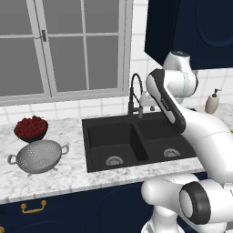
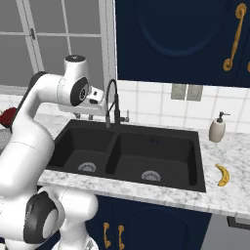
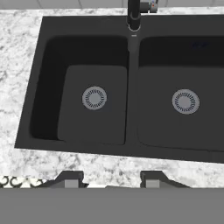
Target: Put the colander in the sink, put the banana in the colander, and turn on the sink faucet and pour water over the colander.
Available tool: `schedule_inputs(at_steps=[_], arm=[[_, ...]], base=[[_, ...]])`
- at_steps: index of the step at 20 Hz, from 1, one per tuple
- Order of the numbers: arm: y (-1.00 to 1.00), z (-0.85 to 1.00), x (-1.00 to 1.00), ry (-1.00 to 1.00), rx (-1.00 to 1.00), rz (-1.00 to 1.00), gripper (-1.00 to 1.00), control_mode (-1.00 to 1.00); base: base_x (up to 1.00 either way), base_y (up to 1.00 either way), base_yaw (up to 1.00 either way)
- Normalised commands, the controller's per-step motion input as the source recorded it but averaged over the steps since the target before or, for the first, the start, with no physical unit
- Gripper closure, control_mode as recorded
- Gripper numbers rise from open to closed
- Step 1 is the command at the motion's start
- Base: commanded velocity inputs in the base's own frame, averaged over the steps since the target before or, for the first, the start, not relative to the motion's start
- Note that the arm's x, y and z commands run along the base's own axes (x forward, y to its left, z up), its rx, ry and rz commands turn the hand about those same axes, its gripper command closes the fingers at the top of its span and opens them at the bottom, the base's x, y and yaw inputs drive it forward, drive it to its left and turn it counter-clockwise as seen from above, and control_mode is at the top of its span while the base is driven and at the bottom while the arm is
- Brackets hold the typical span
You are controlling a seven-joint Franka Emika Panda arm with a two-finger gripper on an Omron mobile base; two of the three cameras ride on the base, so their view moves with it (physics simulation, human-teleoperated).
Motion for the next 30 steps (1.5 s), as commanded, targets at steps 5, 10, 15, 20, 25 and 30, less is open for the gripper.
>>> schedule_inputs(at_steps=[5,10,15,20,25,30], arm=[[0.14,-0.04,-0.06,0.01,0.0,0.03,-1.0,-1.0],[0.73,-0.27,-0.42,0.13,0.0,-0.05,-1.0,-1.0],[0.55,-0.13,-0.42,0.12,0.03,-0.13,-1.0,-1.0],[0.46,-0.06,-0.12,0.08,0.04,-0.11,-1.0,-1.0],[0.71,-0.33,0.0,0.06,0.02,0.08,-1.0,-1.0],[0.77,-0.3,0.04,0.09,0.02,0.14,-1.0,-1.0]], base=[[0.0,0.0,0.0],[0.0,0.0,0.0],[0.0,0.0,0.0],[0.0,0.0,0.0],[0.0,0.0,0.0],[0.0,0.0,0.0]])
